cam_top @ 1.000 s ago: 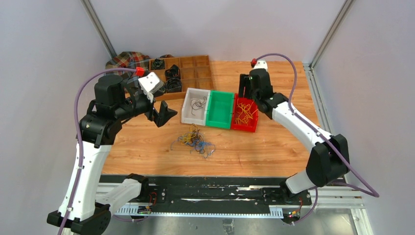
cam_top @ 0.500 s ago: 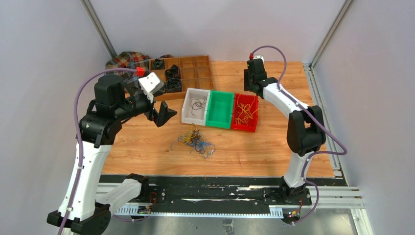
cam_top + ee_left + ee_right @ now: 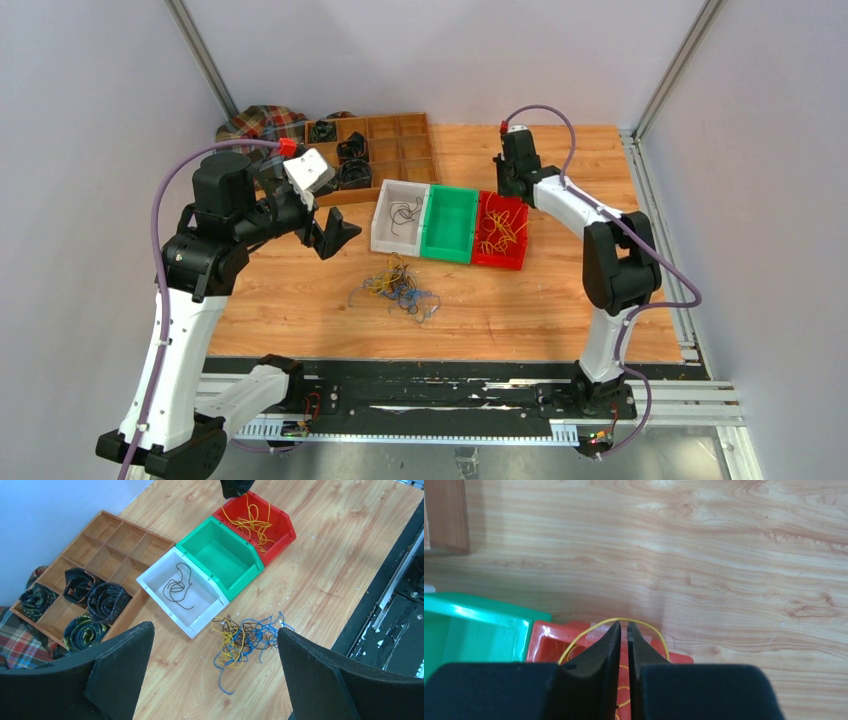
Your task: Untangle the cables
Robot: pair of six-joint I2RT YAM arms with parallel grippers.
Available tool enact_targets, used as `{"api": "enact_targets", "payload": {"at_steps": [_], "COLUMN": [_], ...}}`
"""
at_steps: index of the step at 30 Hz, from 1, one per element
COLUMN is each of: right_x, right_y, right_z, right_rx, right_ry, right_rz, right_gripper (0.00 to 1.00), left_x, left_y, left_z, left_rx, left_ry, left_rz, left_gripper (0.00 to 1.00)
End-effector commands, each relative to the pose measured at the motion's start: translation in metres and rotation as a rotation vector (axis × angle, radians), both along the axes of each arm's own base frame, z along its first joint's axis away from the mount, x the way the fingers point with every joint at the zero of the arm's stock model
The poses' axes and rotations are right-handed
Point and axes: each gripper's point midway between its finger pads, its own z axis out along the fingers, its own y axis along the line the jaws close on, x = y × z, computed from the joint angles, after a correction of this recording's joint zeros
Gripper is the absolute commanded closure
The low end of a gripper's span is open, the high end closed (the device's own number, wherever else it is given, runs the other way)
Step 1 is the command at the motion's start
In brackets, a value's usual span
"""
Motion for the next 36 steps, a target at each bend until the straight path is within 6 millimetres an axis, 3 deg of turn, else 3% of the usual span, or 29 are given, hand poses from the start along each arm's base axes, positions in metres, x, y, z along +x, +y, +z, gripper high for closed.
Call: {"api": "enact_targets", "payload": {"at_steps": [1, 17, 21, 27, 30, 32, 36], "right_x": [-0.011, -0.057, -0.063, -0.066, -0.064, -0.062, -0.064], "right_y": [0.003, 0.020, 0.021, 0.024, 0.027, 0.027, 0.023], "right_z": [0.012, -0.011, -0.020, -0.049, -0.051, -0.045, -0.012], "right_rx": [0.055, 0.072, 0.070, 0.062, 0.004, -0.023, -0.021], "right_ry": [-0.015, 0.046, 0.068, 0.163, 0.204, 0.190, 0.120], "right_rz": [0.015, 0.048, 0.046, 0.012, -0.006, -0.004, -0.020], "right_gripper": [0.94, 0.99, 0.99, 0.99, 0.99, 0.96, 0.71], "left_x": [-0.001, -0.003, -0.003, -0.004, -0.005, -0.005, -0.004], "left_y": [-0.002, 0.000, 0.000, 0.000, 0.001, 0.002, 0.003], "left_z": [0.007, 0.007, 0.006, 0.006, 0.007, 0.008, 0.009], "left_rx": [-0.001, 0.001, 0.002, 0.002, 0.005, 0.009, 0.013], "left_ry": [-0.029, -0.036, -0.035, -0.037, -0.045, -0.053, -0.061], "left_rz": [-0.013, -0.009, -0.011, -0.009, -0.007, -0.006, -0.001], "left_gripper": [0.02, 0.02, 0.02, 0.02, 0.02, 0.02, 0.02]}}
